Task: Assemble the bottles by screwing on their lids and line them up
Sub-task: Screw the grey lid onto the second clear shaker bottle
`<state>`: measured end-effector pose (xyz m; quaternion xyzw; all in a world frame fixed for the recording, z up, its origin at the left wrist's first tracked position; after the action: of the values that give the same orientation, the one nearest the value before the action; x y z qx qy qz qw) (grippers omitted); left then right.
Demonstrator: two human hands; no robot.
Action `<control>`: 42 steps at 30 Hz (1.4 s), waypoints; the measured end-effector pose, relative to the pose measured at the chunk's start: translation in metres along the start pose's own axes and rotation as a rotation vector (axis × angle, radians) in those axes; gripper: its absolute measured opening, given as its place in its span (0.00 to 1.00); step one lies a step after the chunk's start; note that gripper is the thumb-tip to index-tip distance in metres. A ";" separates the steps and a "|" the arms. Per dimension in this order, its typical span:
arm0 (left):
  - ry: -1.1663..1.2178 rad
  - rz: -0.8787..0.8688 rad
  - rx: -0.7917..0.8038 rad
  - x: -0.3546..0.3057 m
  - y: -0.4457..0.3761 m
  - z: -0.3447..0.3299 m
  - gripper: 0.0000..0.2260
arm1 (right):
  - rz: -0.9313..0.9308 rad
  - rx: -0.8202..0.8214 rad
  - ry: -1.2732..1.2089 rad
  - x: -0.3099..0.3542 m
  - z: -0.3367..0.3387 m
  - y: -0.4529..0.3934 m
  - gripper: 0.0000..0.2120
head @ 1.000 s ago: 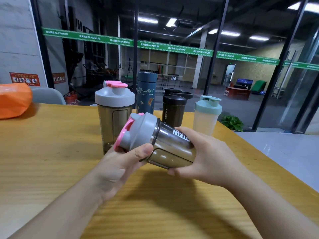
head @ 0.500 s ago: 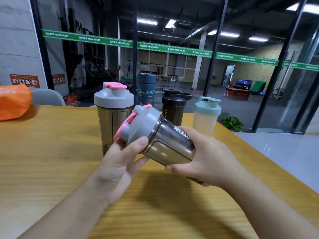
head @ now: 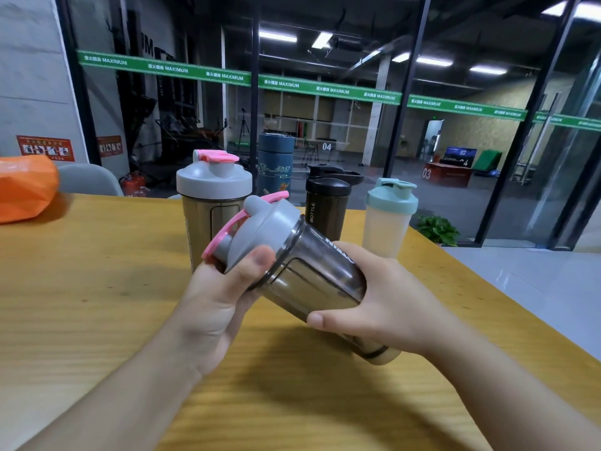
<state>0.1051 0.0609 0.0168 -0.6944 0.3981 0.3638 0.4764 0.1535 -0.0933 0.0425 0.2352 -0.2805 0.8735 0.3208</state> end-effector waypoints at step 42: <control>-0.072 0.199 -0.281 0.012 0.016 0.006 0.27 | 0.274 -0.399 0.555 0.025 0.006 0.004 0.46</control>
<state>0.0949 0.0603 -0.0012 -0.6978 0.3927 0.4860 0.3504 0.1351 -0.0889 0.0603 -0.1175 -0.3766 0.8670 0.3044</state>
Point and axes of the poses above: each hand's wrist, its own y-axis away from the middle knuckle, its own z-axis out of the back of the hand, x = y × z, the point moved 9 cm from there along -y, towards the middle knuckle, and after that the axes turned 8 degrees about -y, right-handed, at the moved point
